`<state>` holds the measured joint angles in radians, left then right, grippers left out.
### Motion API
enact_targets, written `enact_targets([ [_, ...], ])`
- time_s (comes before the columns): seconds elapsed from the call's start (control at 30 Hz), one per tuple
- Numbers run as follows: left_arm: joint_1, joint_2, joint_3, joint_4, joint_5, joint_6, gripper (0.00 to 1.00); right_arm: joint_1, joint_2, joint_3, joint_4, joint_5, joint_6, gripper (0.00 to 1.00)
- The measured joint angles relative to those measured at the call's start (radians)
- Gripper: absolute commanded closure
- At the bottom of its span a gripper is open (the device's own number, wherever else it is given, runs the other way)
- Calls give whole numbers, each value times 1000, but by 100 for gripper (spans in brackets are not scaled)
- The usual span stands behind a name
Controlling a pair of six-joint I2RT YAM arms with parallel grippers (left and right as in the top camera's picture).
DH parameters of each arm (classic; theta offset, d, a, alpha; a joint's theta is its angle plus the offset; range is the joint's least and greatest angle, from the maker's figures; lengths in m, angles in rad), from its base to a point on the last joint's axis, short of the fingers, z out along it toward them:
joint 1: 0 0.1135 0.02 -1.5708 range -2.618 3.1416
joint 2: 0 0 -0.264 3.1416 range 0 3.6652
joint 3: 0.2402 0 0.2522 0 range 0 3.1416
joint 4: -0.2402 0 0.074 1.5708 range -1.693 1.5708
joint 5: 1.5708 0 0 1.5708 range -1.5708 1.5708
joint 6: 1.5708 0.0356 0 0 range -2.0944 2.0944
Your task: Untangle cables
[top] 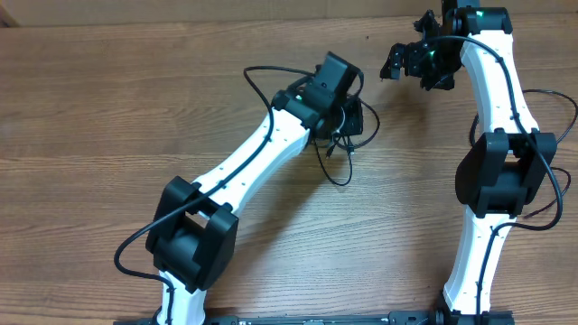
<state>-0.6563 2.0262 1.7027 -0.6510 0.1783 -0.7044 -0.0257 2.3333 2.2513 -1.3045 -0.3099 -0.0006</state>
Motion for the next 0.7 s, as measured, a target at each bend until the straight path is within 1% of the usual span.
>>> enact_targets([
  [0.2, -41, 17, 0, -58, -74, 4, 59, 0, 0, 0, 0, 0, 0, 0],
  [0.47, -36, 22, 0, -102, -218, 8, 55, 0, 0, 0, 0, 0, 0, 0],
  [0.7, -36, 26, 0, -105, -265, 8, 55, 0, 0, 0, 0, 0, 0, 0],
])
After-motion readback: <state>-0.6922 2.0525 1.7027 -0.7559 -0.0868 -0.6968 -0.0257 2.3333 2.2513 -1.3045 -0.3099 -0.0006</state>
